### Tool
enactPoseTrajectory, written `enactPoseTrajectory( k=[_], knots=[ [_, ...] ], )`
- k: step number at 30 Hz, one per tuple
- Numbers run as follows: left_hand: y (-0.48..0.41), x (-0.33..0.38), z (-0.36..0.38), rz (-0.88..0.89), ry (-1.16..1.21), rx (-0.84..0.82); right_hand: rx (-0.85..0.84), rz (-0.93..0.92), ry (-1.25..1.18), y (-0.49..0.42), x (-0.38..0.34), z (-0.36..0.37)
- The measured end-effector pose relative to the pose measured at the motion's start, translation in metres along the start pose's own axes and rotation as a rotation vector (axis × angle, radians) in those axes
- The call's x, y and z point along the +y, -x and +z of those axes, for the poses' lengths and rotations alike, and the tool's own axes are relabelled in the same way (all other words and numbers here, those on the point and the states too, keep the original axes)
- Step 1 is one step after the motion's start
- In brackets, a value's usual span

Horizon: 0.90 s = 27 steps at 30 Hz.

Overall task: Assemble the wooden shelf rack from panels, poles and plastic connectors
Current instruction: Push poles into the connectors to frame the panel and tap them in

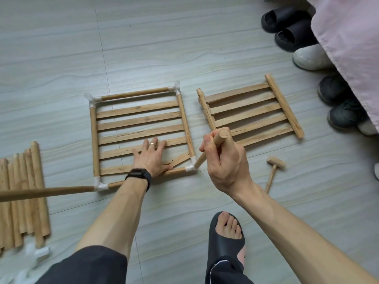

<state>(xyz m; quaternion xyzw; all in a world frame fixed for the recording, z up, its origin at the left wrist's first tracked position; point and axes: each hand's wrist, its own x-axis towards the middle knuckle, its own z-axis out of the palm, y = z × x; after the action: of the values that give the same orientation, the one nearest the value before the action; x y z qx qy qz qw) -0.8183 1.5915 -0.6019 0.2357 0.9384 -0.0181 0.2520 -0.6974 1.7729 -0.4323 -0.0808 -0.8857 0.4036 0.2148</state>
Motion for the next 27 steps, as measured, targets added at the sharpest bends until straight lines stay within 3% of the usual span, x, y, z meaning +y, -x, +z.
enactPoseTrajectory(
  k=[4,16,23,27],
  knots=[
    [-0.011,-0.004,-0.012,0.121,-0.191,-0.05,-0.006,0.012,0.008,-0.001,-0.002,0.004],
    [-0.008,-0.004,-0.017,0.231,-0.273,-0.02,0.008,-0.001,0.008,-0.007,-0.003,0.009],
    [-0.001,-0.015,-0.011,0.218,-0.128,0.055,0.006,0.014,0.019,-0.014,-0.004,0.009],
    [0.018,-0.032,0.001,0.124,-0.044,0.15,0.024,0.02,0.015,-0.013,-0.004,0.012]
  ],
)
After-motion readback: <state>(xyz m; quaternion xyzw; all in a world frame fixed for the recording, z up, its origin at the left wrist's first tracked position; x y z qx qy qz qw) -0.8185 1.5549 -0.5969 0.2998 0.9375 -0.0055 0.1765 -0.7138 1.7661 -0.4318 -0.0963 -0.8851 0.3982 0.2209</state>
